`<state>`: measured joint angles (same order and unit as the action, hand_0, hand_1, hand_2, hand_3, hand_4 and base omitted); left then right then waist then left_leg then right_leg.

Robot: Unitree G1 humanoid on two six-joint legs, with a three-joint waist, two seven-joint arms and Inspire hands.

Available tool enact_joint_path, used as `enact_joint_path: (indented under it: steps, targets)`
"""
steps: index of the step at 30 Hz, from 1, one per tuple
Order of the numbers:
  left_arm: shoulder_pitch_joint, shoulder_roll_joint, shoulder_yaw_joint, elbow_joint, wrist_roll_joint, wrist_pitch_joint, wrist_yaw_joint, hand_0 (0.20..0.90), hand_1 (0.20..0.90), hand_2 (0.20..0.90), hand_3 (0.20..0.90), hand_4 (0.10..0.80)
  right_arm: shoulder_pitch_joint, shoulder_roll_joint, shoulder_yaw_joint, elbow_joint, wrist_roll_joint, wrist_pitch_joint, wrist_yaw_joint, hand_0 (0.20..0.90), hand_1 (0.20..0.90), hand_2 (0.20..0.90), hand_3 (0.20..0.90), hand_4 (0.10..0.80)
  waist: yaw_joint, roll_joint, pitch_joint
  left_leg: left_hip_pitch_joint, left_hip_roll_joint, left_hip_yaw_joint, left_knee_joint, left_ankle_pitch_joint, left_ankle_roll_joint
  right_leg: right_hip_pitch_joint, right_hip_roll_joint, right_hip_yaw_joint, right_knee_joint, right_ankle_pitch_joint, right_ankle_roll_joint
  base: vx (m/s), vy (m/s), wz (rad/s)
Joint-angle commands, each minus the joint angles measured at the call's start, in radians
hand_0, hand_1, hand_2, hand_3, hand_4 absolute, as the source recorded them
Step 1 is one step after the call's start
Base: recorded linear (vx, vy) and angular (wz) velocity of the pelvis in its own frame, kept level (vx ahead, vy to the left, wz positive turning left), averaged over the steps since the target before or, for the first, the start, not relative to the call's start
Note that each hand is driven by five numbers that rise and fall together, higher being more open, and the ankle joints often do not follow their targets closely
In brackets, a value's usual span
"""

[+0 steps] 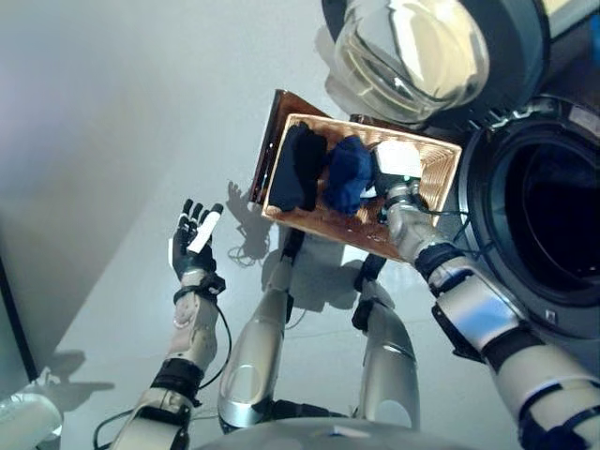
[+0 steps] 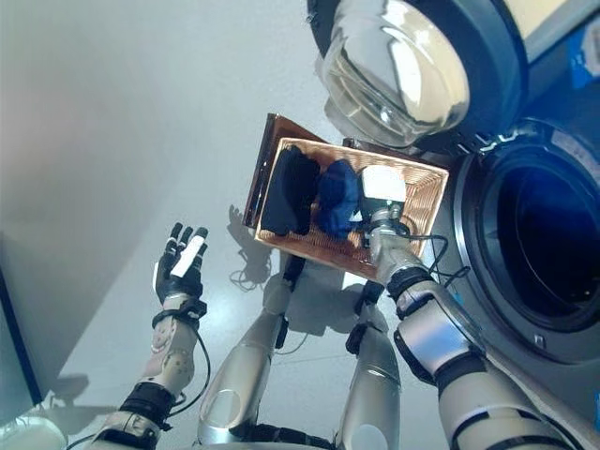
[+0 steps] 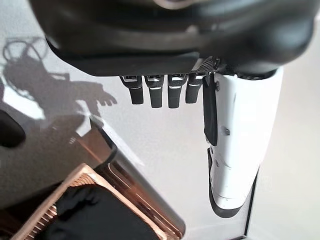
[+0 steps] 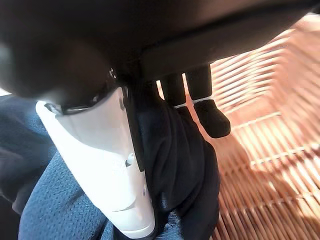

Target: Pick up the clothes and place them into the washing machine

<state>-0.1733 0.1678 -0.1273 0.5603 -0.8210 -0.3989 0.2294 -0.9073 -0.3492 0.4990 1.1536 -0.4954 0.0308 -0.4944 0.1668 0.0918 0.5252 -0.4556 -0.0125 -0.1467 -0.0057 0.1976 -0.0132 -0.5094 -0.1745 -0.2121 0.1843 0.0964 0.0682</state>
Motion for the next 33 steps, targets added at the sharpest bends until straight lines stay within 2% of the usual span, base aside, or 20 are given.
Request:
enact_joint_path:
  steps: [1, 9, 17, 23, 27, 33]
  targets:
    - [0.021, 0.021, 0.058, -0.021, -0.003, -0.077, 0.012, 0.9, 0.9, 0.9, 0.9, 0.8, -0.017, -0.038, -0.023, -0.119, 0.124, -0.075, -0.081, 0.2, 0.2, 0.2, 0.2, 0.3, -0.034, 0.009, -0.005, 0.019, -0.014, 0.047, -0.01, -0.039, -0.044, 0.08, -0.034, 0.042, 0.005, -0.064, 0.043, 0.021, 0.012, -0.16]
    - [0.069, 0.012, 0.097, -0.018, 0.001, -0.072, 0.011, 0.9, 0.9, 0.9, 0.9, 0.8, 0.191, -0.029, -0.17, -0.389, 0.275, -0.156, -0.084, 0.2, 0.2, 0.2, 0.2, 0.3, -0.091, 0.002, -0.026, 0.082, -0.017, 0.086, 0.008, -0.073, -0.033, 0.134, -0.035, 0.072, -0.013, -0.064, 0.05, 0.049, 0.016, -0.17]
    - [0.088, 0.002, 0.127, -0.007, 0.028, -0.068, 0.018, 0.9, 0.9, 0.9, 0.9, 0.8, 0.415, -0.049, -0.311, -0.583, 0.282, -0.185, -0.11, 0.2, 0.2, 0.2, 0.2, 0.3, -0.133, 0.007, -0.043, 0.092, -0.019, 0.104, 0.022, -0.091, -0.025, 0.138, -0.033, 0.091, -0.016, -0.071, 0.054, 0.043, 0.008, -0.1]
    - [0.09, 0.007, 0.147, 0.026, 0.048, -0.065, 0.024, 0.9, 0.9, 0.9, 0.9, 0.8, 0.489, -0.063, -0.415, -0.554, 0.291, -0.174, -0.16, 0.2, 0.2, 0.2, 0.2, 0.3, -0.146, 0.008, -0.044, 0.085, -0.018, 0.108, 0.024, -0.094, -0.024, 0.13, -0.027, 0.1, -0.021, -0.073, 0.054, 0.006, -0.013, -0.03]
    - [0.094, 0.023, 0.17, 0.041, 0.044, -0.071, 0.025, 0.9, 0.9, 0.9, 0.9, 0.8, 0.466, -0.089, -0.492, -0.437, 0.341, -0.16, -0.222, 0.2, 0.2, 0.2, 0.2, 0.3, -0.143, 0.017, -0.04, 0.075, -0.017, 0.109, 0.011, -0.086, -0.028, 0.117, -0.022, 0.099, -0.027, -0.072, 0.052, 0.002, -0.022, -0.04]
    - [0.108, 0.03, 0.149, 0.014, 0.039, -0.075, 0.018, 0.9, 0.9, 0.9, 0.9, 0.8, 0.403, -0.119, -0.543, -0.332, 0.421, -0.165, -0.27, 0.2, 0.2, 0.2, 0.2, 0.3, -0.134, 0.032, -0.032, 0.069, -0.017, 0.107, -0.004, -0.076, -0.031, 0.105, -0.018, 0.096, -0.025, -0.073, 0.051, 0.0, -0.005, 0.0]
